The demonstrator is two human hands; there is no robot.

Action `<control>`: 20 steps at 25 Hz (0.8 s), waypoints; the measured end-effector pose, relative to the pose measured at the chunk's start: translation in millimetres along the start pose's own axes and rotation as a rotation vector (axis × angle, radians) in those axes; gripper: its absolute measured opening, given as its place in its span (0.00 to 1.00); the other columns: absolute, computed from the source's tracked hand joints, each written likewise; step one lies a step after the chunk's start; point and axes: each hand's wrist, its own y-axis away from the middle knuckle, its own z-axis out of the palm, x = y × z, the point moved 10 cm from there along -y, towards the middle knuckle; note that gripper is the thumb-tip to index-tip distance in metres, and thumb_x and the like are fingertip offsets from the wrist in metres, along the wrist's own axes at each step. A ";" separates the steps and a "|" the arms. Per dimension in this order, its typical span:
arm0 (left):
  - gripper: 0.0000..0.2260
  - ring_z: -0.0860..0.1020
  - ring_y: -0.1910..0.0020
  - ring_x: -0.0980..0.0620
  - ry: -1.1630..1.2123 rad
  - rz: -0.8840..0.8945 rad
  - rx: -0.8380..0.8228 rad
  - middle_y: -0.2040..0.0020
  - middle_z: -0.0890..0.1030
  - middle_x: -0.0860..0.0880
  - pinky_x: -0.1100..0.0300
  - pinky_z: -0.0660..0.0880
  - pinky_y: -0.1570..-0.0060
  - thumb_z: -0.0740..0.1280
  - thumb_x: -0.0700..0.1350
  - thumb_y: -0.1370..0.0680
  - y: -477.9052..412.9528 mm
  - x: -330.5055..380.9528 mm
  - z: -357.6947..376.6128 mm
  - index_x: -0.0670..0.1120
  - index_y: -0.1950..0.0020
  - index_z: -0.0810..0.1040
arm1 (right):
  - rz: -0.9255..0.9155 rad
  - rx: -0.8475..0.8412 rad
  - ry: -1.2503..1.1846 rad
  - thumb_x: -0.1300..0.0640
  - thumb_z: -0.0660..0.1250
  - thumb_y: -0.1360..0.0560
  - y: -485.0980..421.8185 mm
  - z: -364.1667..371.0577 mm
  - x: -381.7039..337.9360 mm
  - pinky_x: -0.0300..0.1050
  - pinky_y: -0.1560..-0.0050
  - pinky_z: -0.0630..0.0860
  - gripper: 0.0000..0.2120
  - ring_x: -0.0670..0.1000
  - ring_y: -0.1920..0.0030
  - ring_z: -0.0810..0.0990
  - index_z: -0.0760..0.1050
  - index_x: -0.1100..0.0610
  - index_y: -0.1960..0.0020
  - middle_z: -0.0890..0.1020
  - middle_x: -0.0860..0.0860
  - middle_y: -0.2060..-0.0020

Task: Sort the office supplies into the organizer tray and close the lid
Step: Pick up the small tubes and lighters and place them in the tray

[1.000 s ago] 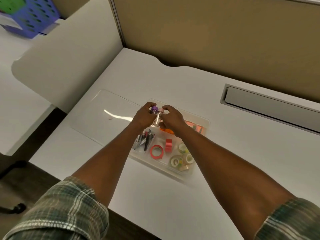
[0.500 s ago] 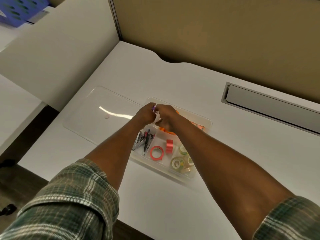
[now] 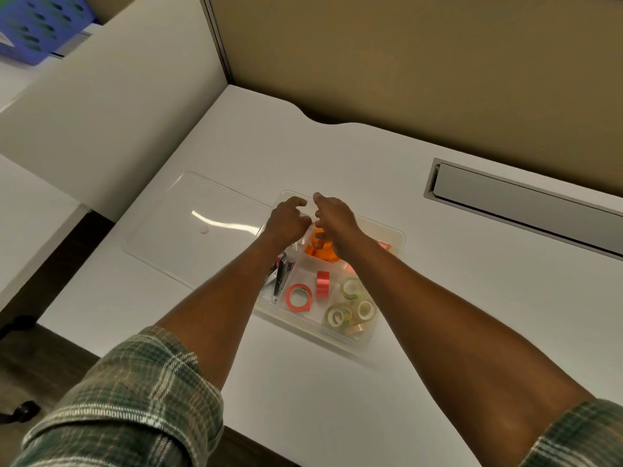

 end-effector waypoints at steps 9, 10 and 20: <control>0.11 0.79 0.48 0.45 0.057 0.240 -0.025 0.48 0.81 0.46 0.52 0.76 0.48 0.64 0.41 0.23 58.6 115.0 93.5 0.46 0.42 0.80 | -0.120 0.231 -0.004 0.45 0.62 0.20 52.6 -179.6 42.3 0.60 0.42 0.80 0.08 0.55 0.49 0.82 0.76 0.47 0.54 0.83 0.49 0.49; 0.11 0.79 0.48 0.46 0.050 0.257 -0.053 0.48 0.81 0.46 0.52 0.76 0.47 0.64 0.42 0.23 65.8 126.2 113.8 0.46 0.42 0.80 | -0.115 0.259 0.000 0.45 0.62 0.21 60.5 -202.3 51.7 0.60 0.41 0.79 0.08 0.54 0.48 0.82 0.76 0.47 0.53 0.83 0.49 0.48; 0.11 0.77 0.52 0.53 -0.056 0.319 -0.320 0.49 0.78 0.52 0.61 0.72 0.53 0.65 0.45 0.23 150.3 210.2 330.8 0.49 0.42 0.79 | -0.011 0.528 0.038 0.50 0.62 0.21 148.3 -424.9 163.5 0.58 0.37 0.77 0.13 0.56 0.42 0.80 0.80 0.55 0.45 0.84 0.51 0.45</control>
